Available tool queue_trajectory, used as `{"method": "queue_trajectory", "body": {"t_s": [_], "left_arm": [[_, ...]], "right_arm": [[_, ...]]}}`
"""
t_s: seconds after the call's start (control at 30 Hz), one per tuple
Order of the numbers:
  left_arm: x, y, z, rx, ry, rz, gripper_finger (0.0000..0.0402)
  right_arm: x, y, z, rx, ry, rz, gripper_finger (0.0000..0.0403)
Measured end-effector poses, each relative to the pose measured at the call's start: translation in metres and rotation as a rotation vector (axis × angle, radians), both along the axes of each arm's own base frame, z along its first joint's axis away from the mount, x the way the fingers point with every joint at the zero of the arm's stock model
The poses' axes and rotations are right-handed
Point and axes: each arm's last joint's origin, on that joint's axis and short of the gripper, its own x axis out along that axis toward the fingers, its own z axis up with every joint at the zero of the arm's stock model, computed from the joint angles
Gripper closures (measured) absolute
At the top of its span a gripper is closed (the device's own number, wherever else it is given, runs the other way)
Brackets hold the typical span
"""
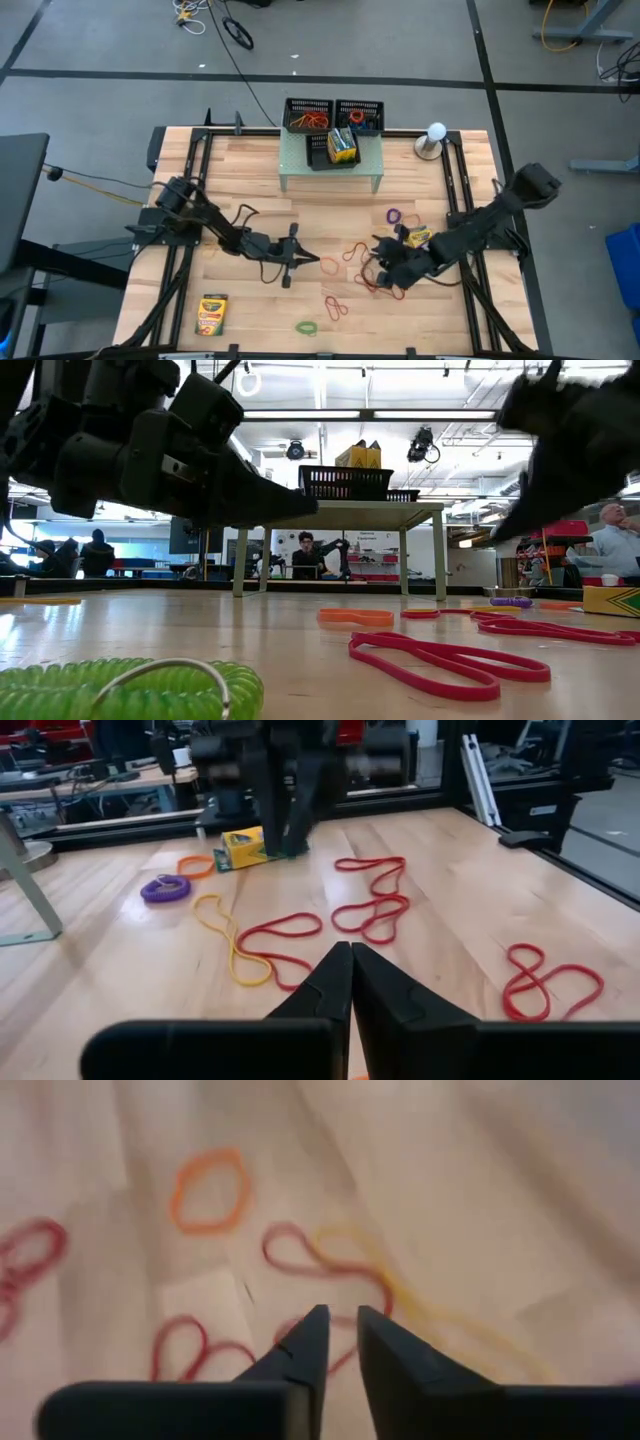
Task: Pick & Place Office Desk Supplies
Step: Put the red rubberband into the top left black bin
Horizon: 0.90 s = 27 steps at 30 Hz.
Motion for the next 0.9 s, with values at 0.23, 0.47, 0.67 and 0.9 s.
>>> {"method": "queue_trajectory", "body": {"t_s": [0.23,0.47,0.67,0.9], "left_arm": [[0.002,-0.001,-0.002,0.003,0.006,0.004,0.0384],[0.002,0.0,-0.003,0.003,0.011,0.009,0.0385],[0.002,0.0,-0.003,-0.009,0.012,0.011,0.0385],[0.002,0.002,-0.006,-0.04,0.049,0.023,0.0385]], "right_arm": [[0.013,-0.008,-0.029,0.16,0.131,-0.071,0.0273],[0.017,-0.01,-0.043,0.133,0.153,-0.12,0.0271],[0.02,-0.009,-0.044,0.087,0.152,-0.095,0.0327],[0.034,-0.002,-0.029,0.024,0.156,-0.011,0.0396]]}}
